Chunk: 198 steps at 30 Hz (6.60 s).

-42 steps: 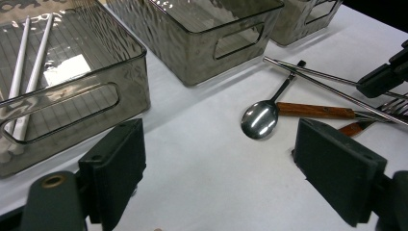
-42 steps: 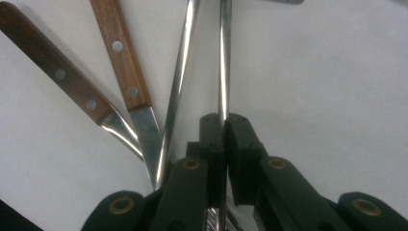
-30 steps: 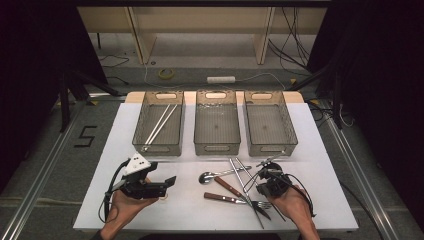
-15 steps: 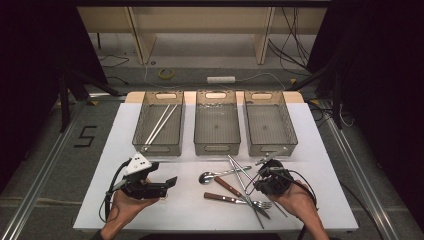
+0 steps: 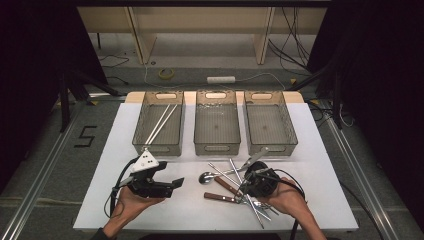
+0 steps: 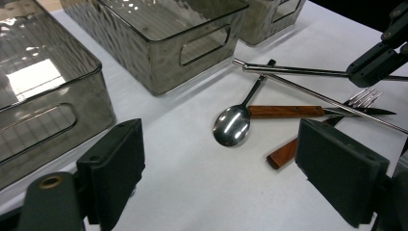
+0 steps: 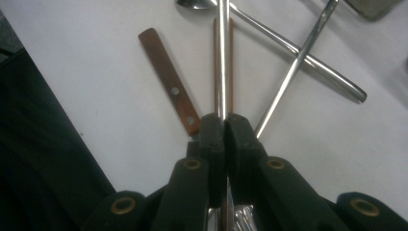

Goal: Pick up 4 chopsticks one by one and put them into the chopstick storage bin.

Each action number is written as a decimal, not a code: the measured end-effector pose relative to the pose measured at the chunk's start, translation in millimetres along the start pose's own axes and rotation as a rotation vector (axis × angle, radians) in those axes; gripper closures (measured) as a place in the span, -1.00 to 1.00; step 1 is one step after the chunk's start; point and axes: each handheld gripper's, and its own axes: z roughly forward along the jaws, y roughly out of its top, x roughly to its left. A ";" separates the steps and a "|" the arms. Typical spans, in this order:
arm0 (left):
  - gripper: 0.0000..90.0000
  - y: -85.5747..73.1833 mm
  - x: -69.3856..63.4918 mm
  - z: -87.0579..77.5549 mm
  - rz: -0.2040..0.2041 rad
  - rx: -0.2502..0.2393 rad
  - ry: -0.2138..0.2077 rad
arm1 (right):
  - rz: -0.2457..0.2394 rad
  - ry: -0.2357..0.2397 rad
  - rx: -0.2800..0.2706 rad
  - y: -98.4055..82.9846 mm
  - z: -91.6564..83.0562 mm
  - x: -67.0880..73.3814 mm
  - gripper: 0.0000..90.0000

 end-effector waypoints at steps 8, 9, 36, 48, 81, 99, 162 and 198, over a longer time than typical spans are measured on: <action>-0.63 8.2 -6.2 10.8 0.058 0.033 -0.039 | -0.071 0.035 -0.002 6.7 -2.4 11.6 0.93; -0.63 8.8 -7.3 13.1 0.064 0.046 -0.050 | -0.073 0.040 -0.001 7.4 -2.4 13.5 0.93; -0.30 6.9 -41.6 39.2 0.388 0.230 -0.175 | -0.258 0.130 0.039 17.9 9.5 43.7 0.93; 0.05 2.7 -51.0 42.0 0.469 0.288 -0.216 | -0.298 0.153 0.048 18.9 11.5 49.6 0.93; 0.85 0.7 -50.7 35.2 0.538 0.326 -0.300 | -0.285 0.151 -0.084 16.7 -9.3 27.2 0.36; 0.85 7.6 -15.9 22.7 0.279 0.228 -0.043 | 0.102 -0.022 -0.337 -4.2 -28.7 -8.9 -0.14; 0.85 53.2 118.9 20.2 -0.165 0.071 0.306 | 0.201 -0.062 -0.274 -34.5 12.1 -13.2 -0.34; 0.24 52.7 144.0 40.1 -0.298 0.102 0.325 | 0.187 -0.056 -0.265 -34.7 12.9 -12.8 -0.32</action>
